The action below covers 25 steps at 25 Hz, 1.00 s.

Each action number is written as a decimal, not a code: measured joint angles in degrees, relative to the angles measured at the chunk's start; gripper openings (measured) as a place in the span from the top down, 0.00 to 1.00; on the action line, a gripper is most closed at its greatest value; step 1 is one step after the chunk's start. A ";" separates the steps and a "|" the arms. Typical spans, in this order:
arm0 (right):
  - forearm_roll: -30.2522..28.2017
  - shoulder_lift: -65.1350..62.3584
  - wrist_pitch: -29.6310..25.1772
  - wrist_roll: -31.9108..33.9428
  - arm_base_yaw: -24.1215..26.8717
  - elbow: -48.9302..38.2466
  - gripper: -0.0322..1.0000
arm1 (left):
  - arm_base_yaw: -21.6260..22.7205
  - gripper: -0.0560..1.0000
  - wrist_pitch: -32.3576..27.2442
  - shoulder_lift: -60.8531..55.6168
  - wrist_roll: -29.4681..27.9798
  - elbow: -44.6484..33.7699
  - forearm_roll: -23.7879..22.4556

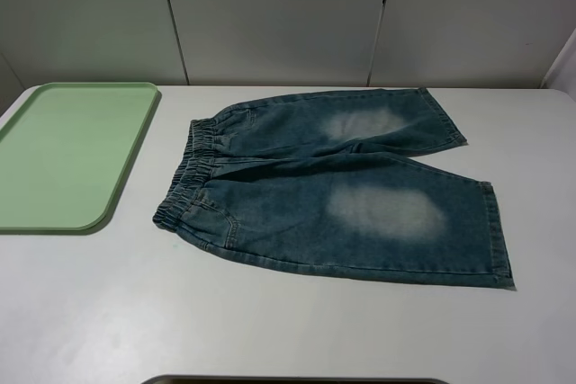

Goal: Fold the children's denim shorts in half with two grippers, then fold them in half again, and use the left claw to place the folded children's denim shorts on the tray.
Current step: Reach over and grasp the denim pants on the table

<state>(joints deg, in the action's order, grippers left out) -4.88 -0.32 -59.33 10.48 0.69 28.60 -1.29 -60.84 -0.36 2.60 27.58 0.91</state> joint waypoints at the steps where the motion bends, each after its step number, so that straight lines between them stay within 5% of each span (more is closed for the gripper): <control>1: 0.00 0.00 0.00 0.00 0.00 0.00 0.30 | 0.00 0.00 0.00 0.00 0.00 0.00 0.00; 25: 0.00 0.00 0.00 0.00 0.00 0.00 0.30 | 0.00 0.00 0.00 0.00 0.00 0.00 0.00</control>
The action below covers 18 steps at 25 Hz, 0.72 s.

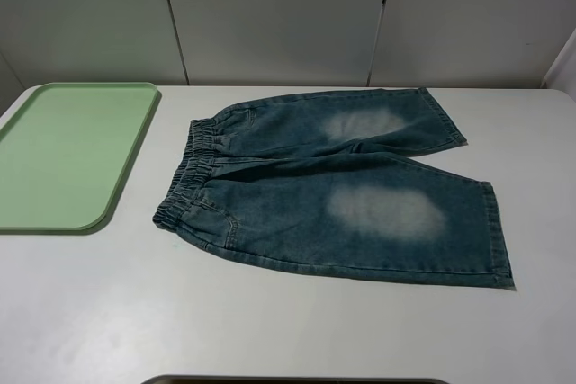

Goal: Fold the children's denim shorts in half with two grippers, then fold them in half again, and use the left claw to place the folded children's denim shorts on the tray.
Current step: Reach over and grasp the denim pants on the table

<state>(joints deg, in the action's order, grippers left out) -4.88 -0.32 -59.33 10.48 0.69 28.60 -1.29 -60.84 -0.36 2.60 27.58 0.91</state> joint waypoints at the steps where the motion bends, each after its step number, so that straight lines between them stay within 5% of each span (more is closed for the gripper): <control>1: 0.00 0.00 0.00 0.00 0.00 0.00 0.30 | 0.00 0.00 0.00 0.00 0.00 0.00 -0.24; 18: 0.00 0.00 0.00 -0.05 0.00 0.00 0.30 | 0.00 0.02 -0.34 1.69 -0.05 0.13 -1.94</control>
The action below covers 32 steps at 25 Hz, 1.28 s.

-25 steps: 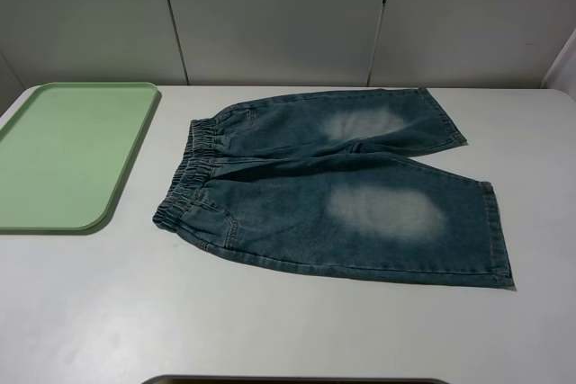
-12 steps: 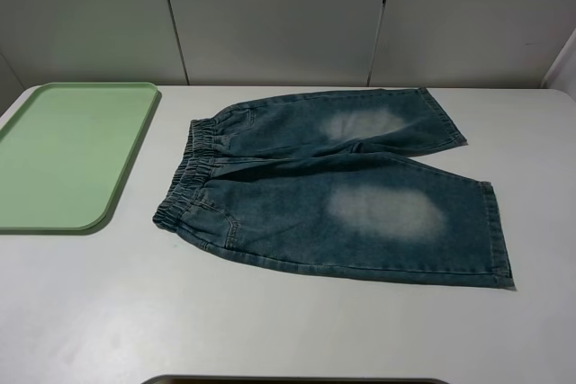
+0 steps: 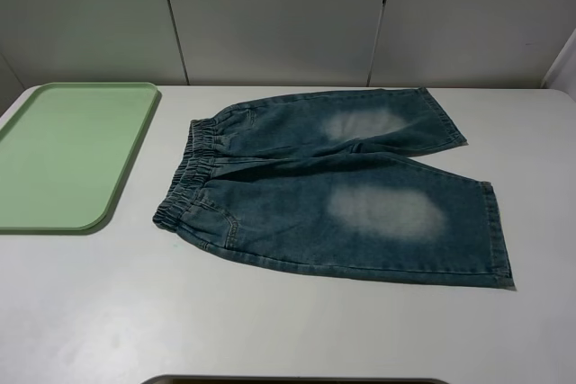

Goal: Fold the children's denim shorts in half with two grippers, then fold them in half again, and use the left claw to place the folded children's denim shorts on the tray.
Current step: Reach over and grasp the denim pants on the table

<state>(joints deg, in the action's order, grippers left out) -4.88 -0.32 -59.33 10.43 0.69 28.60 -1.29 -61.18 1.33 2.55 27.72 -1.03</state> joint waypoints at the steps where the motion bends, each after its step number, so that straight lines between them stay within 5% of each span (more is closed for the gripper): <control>1: 0.00 0.49 0.00 0.00 0.00 0.00 0.30 | 0.00 0.02 -0.18 1.04 0.00 0.20 0.00; 7: 1.21 12.76 1.91 -1.59 0.00 3.71 0.30 | 0.00 0.02 -0.30 16.53 0.05 7.93 0.00; 13: 4.88 22.87 6.99 -8.38 -0.06 6.89 0.30 | -0.08 0.02 -0.25 35.63 6.93 18.87 -0.06; 17: 7.43 27.75 10.55 -11.85 -1.55 7.78 0.30 | -5.64 0.02 0.32 44.49 9.58 23.75 -0.44; 22: 8.52 38.06 13.01 -18.28 -8.91 9.92 0.30 | -16.50 0.03 0.62 52.61 12.18 25.82 -2.36; 23: 8.52 38.42 13.17 -18.78 -9.21 10.00 0.30 | -17.58 0.03 0.62 53.45 12.24 25.82 -2.61; 24: 8.52 47.85 13.39 -20.75 -17.07 11.30 0.30 | -17.58 0.03 0.62 53.45 12.24 25.82 -2.61; 32: 8.52 58.84 13.97 -25.92 -27.49 11.75 0.30 | -24.44 0.03 0.66 62.00 14.72 25.82 -3.36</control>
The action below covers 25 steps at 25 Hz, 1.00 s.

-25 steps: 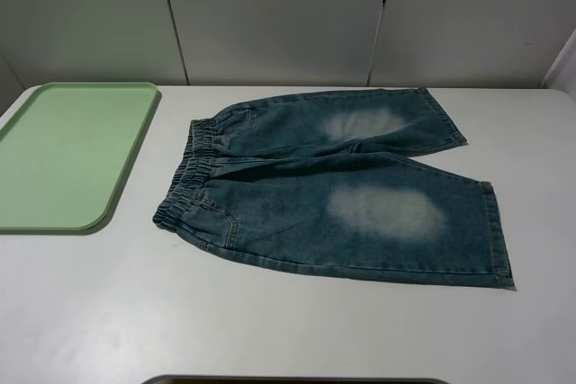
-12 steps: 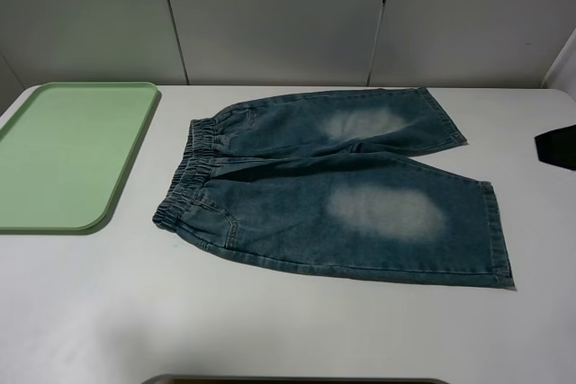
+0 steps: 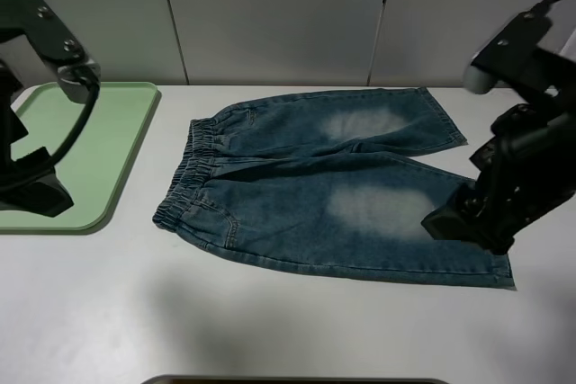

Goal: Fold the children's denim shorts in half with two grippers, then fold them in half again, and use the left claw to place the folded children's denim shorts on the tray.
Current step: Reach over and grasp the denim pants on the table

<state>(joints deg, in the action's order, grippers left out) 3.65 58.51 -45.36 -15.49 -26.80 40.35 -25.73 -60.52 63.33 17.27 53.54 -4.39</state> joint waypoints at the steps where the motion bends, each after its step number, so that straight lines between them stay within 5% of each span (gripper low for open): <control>1: 0.07 1.93 0.42 -0.83 -1.88 0.00 0.30 | -0.46 0.03 0.07 2.00 1.29 0.00 0.00; 4: 0.00 7.88 3.26 -4.04 -6.71 0.00 0.30 | -0.65 0.04 1.67 7.98 9.18 0.00 -0.19; 10: -0.41 13.37 7.92 -6.93 -8.51 0.00 0.30 | -0.65 0.05 4.74 10.33 18.70 0.06 -0.19; 16: -6.45 16.93 6.76 -11.78 -8.51 0.00 0.30 | -0.65 0.06 4.87 13.03 22.07 0.22 -0.19; 25: -15.05 20.48 3.98 -15.27 -8.51 0.00 0.30 | -0.65 0.06 7.86 23.77 34.35 0.40 -0.49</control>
<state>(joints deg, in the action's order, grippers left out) -11.40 78.99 -41.38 -30.76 -35.31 40.35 -26.38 -52.67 87.10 51.62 53.94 -4.88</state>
